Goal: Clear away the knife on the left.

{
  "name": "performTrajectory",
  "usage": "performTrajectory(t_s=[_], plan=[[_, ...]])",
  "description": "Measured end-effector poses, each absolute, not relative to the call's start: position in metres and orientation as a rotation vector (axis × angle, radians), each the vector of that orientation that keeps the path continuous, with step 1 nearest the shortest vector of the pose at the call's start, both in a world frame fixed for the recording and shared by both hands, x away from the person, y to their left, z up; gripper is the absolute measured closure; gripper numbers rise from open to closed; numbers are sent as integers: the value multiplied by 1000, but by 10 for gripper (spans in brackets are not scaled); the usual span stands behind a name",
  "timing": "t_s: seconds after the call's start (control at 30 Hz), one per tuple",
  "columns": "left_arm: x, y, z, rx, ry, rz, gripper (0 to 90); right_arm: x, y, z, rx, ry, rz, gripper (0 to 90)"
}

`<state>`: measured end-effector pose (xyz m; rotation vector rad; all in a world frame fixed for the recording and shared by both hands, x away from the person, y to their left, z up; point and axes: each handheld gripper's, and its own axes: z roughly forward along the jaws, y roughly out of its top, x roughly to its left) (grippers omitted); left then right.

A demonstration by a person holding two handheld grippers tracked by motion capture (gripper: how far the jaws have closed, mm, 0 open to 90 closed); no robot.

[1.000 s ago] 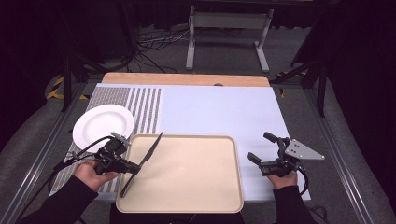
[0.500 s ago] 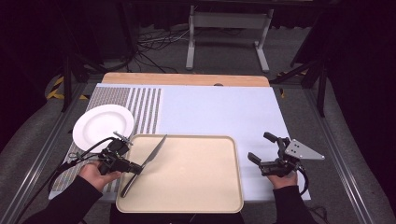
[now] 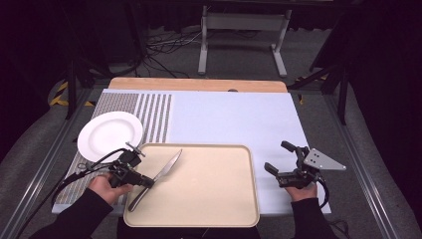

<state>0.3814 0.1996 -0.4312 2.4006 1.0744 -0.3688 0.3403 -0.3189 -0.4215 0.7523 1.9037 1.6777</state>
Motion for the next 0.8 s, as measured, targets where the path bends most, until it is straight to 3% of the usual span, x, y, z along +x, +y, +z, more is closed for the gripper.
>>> performTrajectory(t_s=[0.13,0.37,0.5,0.8], plan=[[382,202,-428,2383,1071,-355,895,340,-319,-421,751,1904,1679,4],[382,204,-418,2332,1023,-313,851,340,-319,-421,749,1899,1681,4],[383,205,-409,2289,983,-264,899,341,-319,-421,751,1899,1680,4],[388,181,-399,2295,904,-193,900,341,-318,-422,752,1900,1680,4]])
